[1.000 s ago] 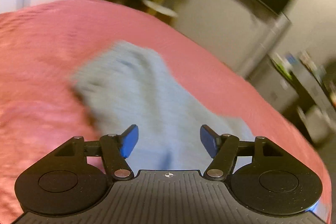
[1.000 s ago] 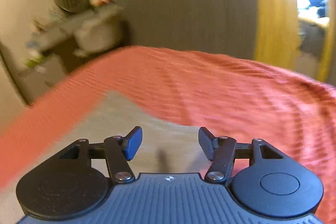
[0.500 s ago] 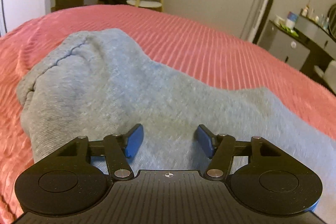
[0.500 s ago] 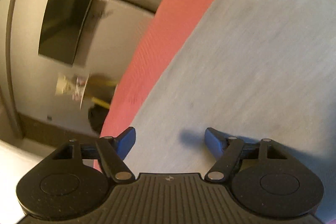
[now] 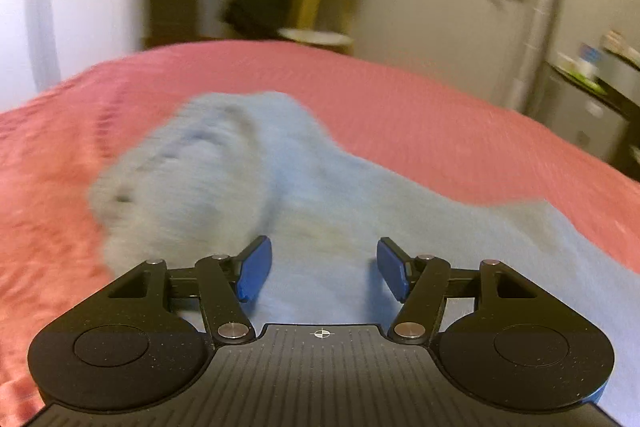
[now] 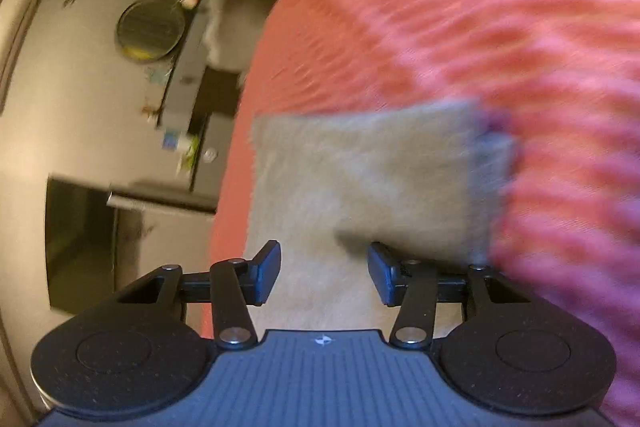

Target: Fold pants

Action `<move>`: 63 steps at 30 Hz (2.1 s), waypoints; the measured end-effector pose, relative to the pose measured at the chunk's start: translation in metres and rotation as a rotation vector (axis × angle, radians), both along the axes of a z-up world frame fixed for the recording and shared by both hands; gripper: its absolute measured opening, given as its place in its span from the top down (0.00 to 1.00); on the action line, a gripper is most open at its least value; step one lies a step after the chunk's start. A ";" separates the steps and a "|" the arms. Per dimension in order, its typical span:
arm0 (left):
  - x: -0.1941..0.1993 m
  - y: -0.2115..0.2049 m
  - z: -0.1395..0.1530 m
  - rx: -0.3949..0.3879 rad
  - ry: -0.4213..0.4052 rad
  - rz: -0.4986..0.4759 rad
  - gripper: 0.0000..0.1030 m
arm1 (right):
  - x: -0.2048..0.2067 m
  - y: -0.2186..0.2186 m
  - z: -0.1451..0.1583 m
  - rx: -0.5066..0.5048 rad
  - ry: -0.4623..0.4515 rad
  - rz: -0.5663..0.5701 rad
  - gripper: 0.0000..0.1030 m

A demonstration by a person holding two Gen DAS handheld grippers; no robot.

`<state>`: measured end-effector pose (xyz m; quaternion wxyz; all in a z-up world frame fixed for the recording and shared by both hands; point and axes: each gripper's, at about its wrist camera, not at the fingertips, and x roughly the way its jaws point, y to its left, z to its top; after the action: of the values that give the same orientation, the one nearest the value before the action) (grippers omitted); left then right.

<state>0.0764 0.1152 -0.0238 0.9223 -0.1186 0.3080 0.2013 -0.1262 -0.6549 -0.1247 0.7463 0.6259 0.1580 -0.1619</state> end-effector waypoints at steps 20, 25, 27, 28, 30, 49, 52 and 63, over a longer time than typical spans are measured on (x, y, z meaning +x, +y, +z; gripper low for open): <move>-0.026 -0.015 0.009 -0.150 0.070 -0.110 0.23 | -0.028 -0.015 0.031 -0.163 0.076 0.048 0.27; -0.024 -0.017 0.006 -0.145 0.100 -0.079 0.23 | -0.041 -0.023 0.023 -0.160 0.127 0.055 0.14; -0.025 -0.019 0.006 -0.146 0.101 -0.075 0.23 | -0.043 -0.026 0.019 -0.135 0.097 0.047 0.14; -0.025 -0.019 0.007 -0.147 0.102 -0.076 0.23 | -0.041 -0.026 0.018 -0.135 0.087 0.045 0.14; -0.025 -0.018 0.006 -0.150 0.106 -0.075 0.23 | -0.038 -0.027 0.018 -0.137 0.077 0.042 0.16; -0.021 -0.031 0.004 -0.122 0.111 -0.139 0.22 | 0.002 -0.017 0.028 -0.248 0.093 0.075 0.74; -0.022 -0.041 0.007 -0.098 0.091 -0.220 0.22 | 0.011 -0.011 0.038 -0.315 0.142 0.083 0.84; -0.013 -0.059 -0.004 -0.140 0.130 -0.415 0.22 | 0.062 0.078 0.129 -0.716 0.134 0.261 0.88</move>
<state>0.0635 0.0565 -0.0277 0.9116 -0.1032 0.3977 -0.0076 -0.0643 -0.5773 0.0045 0.9200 0.2885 0.2181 -0.1509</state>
